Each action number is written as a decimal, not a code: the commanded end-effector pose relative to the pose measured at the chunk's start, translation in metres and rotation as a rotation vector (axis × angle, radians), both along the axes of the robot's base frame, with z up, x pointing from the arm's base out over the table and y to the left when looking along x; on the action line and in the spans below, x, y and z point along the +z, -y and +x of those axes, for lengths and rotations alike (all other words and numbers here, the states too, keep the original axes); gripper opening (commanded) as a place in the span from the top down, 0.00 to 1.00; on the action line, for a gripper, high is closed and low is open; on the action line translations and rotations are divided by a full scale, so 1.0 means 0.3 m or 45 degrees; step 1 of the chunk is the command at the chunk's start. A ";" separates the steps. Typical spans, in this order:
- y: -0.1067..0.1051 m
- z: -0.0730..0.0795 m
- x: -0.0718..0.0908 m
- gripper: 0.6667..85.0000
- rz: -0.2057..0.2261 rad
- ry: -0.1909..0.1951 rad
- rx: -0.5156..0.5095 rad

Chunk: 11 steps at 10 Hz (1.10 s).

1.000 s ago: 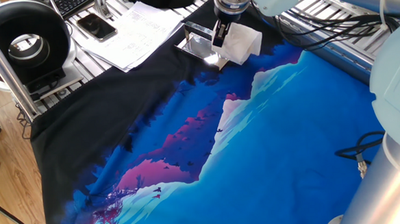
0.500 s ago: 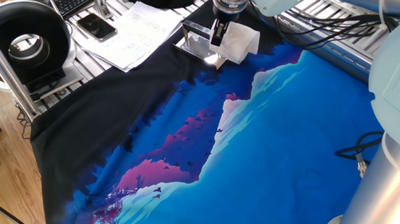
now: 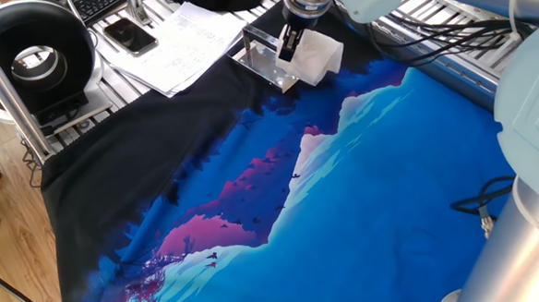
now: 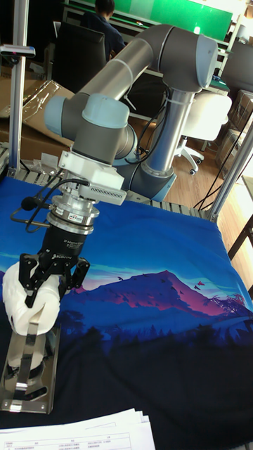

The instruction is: Put the toilet paper on its holder

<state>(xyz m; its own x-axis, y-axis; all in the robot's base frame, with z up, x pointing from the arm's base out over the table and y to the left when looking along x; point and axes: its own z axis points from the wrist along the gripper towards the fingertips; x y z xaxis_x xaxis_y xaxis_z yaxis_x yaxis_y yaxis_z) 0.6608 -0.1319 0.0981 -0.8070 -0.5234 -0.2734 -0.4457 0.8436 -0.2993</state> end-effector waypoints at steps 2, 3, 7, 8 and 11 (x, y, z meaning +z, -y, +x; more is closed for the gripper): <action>-0.012 0.029 -0.006 0.53 0.028 0.036 0.007; -0.014 0.031 -0.006 0.53 0.029 0.038 0.009; -0.019 0.031 0.000 0.53 0.017 0.029 0.050; -0.001 0.032 0.002 0.55 -0.019 0.031 0.070; -0.012 0.008 -0.007 0.57 0.001 -0.002 0.071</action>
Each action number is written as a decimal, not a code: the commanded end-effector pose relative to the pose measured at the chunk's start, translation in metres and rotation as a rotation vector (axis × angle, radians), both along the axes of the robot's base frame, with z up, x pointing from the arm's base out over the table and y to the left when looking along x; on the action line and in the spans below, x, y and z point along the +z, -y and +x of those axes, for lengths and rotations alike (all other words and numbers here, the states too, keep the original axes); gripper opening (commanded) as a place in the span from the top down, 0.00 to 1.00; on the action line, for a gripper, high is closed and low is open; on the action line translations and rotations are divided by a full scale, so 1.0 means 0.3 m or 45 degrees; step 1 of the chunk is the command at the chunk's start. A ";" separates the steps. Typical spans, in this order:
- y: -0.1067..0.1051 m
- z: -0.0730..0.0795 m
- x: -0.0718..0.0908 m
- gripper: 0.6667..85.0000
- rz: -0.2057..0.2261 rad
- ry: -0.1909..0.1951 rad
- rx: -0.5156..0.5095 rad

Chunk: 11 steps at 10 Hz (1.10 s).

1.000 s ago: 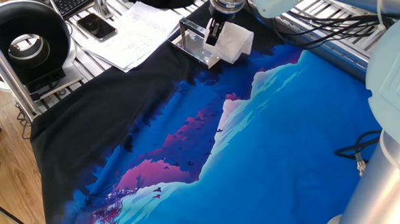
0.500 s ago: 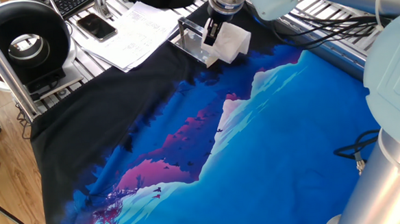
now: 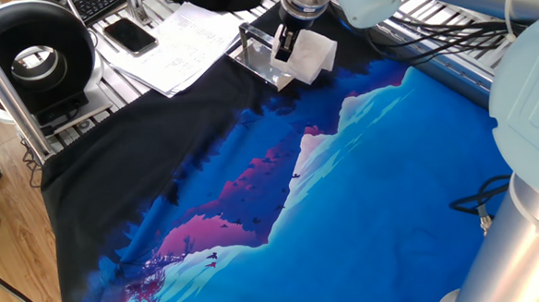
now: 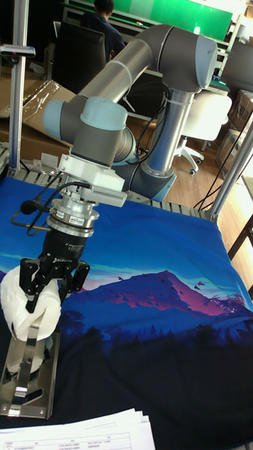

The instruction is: Put the toilet paper on its holder

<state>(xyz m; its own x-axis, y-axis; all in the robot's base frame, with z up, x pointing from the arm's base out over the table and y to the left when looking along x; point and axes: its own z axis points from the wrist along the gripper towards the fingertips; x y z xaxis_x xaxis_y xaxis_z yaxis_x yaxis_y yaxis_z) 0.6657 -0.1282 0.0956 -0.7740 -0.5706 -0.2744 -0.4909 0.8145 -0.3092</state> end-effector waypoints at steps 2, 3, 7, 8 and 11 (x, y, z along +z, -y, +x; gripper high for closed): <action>-0.009 -0.005 0.003 0.57 0.021 -0.009 0.006; -0.011 -0.011 0.000 0.59 0.034 -0.015 -0.011; 0.000 0.006 0.011 0.62 -0.004 -0.004 0.025; 0.009 0.015 0.017 0.62 -0.027 0.006 0.042; 0.008 0.018 0.022 0.63 -0.032 0.010 0.053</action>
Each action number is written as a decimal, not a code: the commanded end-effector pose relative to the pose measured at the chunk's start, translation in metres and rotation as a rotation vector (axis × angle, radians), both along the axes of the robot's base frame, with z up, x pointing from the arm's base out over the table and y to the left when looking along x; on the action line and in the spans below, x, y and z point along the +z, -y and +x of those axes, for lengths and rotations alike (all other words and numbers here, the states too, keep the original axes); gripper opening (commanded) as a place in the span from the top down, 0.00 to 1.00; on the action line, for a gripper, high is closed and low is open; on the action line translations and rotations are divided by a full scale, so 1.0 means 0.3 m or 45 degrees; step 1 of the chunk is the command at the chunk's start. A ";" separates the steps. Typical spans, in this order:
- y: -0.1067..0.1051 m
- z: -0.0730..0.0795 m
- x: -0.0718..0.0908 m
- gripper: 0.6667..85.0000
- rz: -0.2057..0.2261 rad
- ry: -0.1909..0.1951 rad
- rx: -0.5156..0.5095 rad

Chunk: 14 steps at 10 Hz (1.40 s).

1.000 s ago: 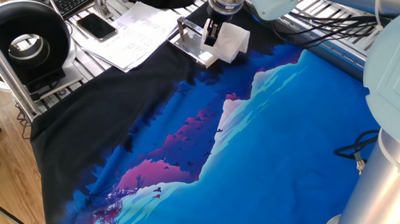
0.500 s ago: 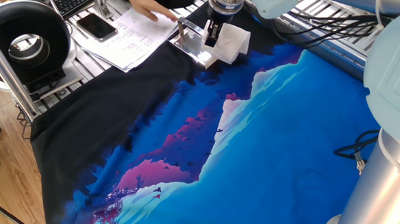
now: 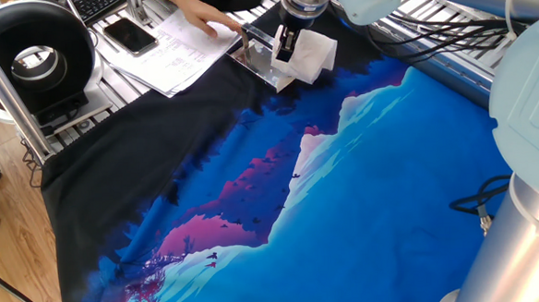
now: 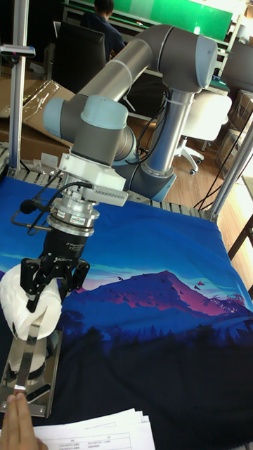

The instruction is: Put the toilet paper on its holder

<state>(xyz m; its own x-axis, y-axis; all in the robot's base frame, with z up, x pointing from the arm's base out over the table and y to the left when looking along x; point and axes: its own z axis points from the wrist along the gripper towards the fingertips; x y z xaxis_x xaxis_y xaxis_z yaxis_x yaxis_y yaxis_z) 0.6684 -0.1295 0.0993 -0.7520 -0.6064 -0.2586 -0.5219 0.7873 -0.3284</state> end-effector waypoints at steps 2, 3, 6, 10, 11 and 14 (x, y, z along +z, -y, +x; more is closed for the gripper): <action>0.003 0.004 0.008 0.57 0.011 0.017 -0.005; 0.000 0.004 0.009 0.45 0.017 0.028 0.000; 0.011 0.006 0.011 0.30 -0.012 0.045 0.036; 0.021 0.024 0.020 0.30 -0.039 0.070 0.057; 0.021 0.028 0.022 0.32 -0.041 0.072 0.058; 0.024 0.045 0.034 0.37 -0.049 0.079 0.048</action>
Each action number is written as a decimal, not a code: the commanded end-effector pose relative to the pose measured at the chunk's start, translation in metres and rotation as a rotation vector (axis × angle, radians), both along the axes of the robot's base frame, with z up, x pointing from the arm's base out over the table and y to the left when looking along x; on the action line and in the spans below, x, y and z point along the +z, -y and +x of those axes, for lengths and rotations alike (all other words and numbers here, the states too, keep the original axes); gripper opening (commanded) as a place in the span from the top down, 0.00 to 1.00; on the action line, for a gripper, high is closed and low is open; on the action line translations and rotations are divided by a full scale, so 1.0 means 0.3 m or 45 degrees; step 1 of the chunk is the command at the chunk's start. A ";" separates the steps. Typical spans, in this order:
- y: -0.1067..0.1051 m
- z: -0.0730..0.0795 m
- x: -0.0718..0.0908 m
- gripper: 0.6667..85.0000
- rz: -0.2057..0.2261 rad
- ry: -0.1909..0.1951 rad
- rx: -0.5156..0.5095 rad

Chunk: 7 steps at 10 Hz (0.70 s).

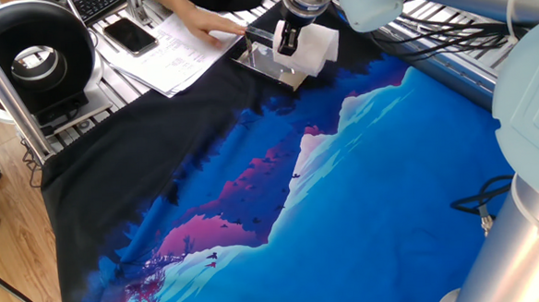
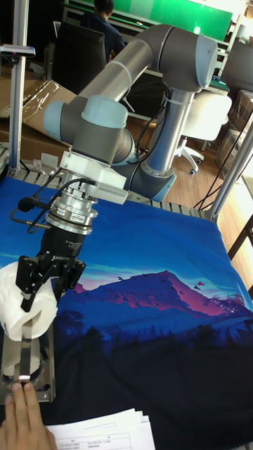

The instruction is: Put the toilet paper on its holder

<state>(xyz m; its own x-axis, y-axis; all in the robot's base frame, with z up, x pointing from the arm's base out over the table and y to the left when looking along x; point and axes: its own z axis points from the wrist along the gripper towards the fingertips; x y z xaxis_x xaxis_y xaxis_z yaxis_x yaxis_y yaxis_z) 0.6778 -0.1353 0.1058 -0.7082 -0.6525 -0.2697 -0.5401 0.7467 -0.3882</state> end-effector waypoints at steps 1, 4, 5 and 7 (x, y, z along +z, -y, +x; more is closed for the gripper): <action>0.001 0.012 0.013 0.37 0.012 0.011 -0.014; -0.003 0.013 0.018 0.36 0.011 0.005 -0.010; -0.003 0.015 0.019 0.36 0.010 0.003 -0.012; -0.001 0.017 0.023 0.36 0.004 0.001 -0.012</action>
<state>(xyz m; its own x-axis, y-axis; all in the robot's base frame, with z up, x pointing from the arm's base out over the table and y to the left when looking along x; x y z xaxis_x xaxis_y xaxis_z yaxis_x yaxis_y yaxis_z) 0.6814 -0.1346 0.1101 -0.7096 -0.6523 -0.2665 -0.5392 0.7461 -0.3906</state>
